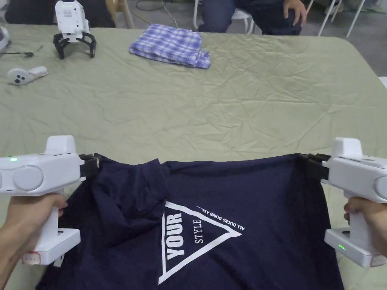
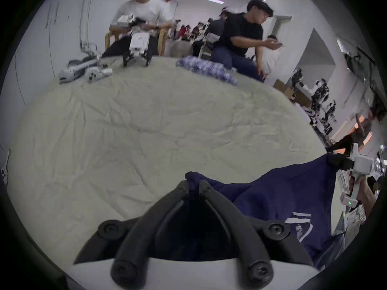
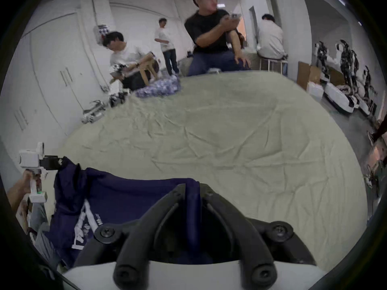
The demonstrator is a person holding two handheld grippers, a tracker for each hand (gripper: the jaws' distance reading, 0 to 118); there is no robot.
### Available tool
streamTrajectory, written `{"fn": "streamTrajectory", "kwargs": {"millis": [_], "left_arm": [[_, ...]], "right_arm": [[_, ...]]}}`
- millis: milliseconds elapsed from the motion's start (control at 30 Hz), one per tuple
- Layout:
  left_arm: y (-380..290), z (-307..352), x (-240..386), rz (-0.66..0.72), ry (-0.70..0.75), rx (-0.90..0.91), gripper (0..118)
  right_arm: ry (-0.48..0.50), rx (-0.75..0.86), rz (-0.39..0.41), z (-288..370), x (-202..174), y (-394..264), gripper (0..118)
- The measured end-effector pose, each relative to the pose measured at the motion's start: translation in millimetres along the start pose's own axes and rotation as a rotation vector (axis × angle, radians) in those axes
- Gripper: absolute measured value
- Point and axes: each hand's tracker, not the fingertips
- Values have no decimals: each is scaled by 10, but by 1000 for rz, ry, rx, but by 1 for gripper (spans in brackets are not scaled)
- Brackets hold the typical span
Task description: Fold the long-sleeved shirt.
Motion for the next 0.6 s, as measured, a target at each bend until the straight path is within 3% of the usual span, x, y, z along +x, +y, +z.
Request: {"fn": "streamTrajectory", "kwargs": {"millis": [200, 333, 600], "left_arm": [[-188, 630, 95, -38, -68, 119, 9], [-409, 1040, 135, -86, -101, 159, 9], [-1059, 1780, 158, -147, -161, 129, 9]], "right_arm": [[73, 69, 116, 791, -256, -74, 10], [82, 79, 156, 1164, -228, -326, 10], [91, -10, 150, 1727, -64, -1078, 10]]}}
